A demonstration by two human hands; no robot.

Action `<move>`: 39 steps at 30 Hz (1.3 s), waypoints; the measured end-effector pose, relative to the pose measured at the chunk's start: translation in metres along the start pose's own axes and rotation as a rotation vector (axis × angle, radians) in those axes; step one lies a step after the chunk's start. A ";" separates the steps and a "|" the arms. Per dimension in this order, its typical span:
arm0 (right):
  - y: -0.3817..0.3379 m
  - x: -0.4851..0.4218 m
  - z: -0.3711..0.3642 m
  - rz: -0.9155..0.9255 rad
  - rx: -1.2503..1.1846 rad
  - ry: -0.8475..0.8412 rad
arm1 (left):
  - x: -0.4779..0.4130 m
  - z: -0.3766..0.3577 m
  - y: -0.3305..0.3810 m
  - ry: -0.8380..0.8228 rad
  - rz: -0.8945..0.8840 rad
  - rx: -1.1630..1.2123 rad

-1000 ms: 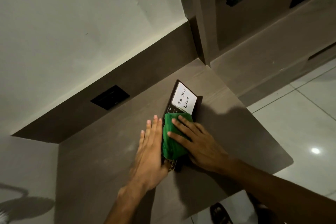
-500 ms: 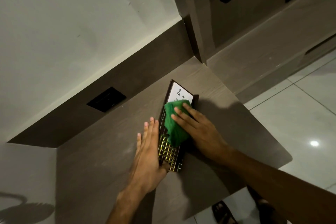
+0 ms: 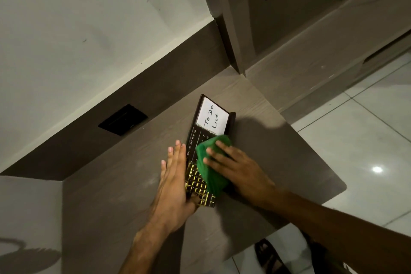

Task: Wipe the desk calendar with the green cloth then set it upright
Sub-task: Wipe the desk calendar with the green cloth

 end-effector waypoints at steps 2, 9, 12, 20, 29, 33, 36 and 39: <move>-0.014 -0.008 -0.004 0.079 -0.025 0.001 | 0.001 0.000 0.000 -0.006 -0.012 0.004; 0.029 -0.011 0.009 -0.119 0.005 0.041 | 0.000 0.000 -0.002 -0.006 0.001 0.008; -0.003 -0.005 -0.002 0.036 -0.019 0.008 | 0.001 0.000 -0.001 -0.003 -0.004 0.019; 0.039 -0.013 0.017 -0.242 0.122 0.114 | 0.001 0.001 0.001 -0.014 0.003 0.026; 0.086 -0.037 0.046 -0.361 0.341 0.060 | 0.001 0.002 0.000 -0.028 0.003 0.021; 0.073 -0.035 0.036 -0.417 0.355 0.028 | 0.000 0.003 0.001 -0.024 0.004 0.032; 0.012 0.002 -0.001 -0.258 0.284 -0.051 | 0.001 0.003 0.003 -0.021 0.004 0.034; 0.029 0.000 0.007 -0.335 0.282 -0.034 | 0.001 0.004 0.003 -0.019 0.002 0.028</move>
Point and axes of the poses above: each hand's wrist, its own x-axis away from the middle knuckle, its own z-axis out of the back of the hand, y = z × x, the point moved 9 cm from there along -x, towards the middle knuckle, and after that the axes turned 4 degrees about y, right-handed, at the moved point
